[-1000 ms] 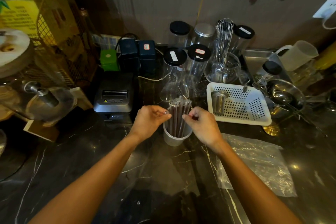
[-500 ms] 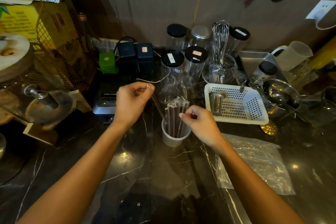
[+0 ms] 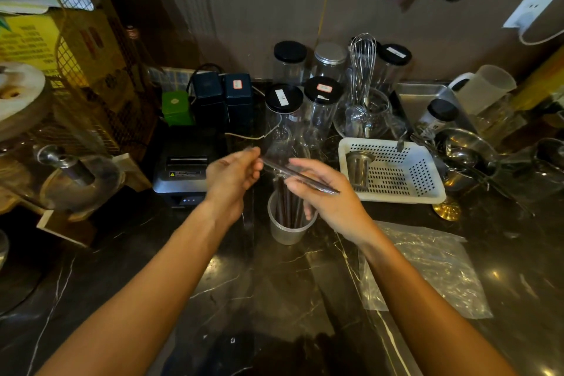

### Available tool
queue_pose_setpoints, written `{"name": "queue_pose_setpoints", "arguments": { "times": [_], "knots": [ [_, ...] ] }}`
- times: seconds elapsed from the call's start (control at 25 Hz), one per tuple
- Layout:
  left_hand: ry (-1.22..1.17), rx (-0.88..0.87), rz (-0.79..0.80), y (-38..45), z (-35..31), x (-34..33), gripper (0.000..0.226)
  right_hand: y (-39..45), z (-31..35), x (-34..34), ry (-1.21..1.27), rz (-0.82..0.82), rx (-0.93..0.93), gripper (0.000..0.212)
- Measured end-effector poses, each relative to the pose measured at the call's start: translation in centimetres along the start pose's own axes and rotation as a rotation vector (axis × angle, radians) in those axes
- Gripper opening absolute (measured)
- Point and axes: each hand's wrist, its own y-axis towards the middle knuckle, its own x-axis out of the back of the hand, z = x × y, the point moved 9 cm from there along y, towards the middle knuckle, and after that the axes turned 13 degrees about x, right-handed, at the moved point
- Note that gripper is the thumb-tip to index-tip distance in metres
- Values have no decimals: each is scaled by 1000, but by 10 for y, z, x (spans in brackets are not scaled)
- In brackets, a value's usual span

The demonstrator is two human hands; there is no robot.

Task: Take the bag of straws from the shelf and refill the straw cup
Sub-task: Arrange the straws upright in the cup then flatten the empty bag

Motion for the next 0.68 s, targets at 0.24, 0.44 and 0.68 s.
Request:
{"name": "queue_pose_setpoints", "arguments": {
  "times": [0.24, 0.44, 0.68],
  "knots": [
    [230, 48, -19, 4, 47, -3, 20, -3, 4, 18, 116, -145, 6, 16],
    [639, -295, -128, -4, 28, 3, 15, 1, 3, 31, -168, -130, 27, 24],
    [671, -453, 59, -15, 14, -28, 17, 0, -23, 4, -571, 150, -47, 29]
  ]
}}
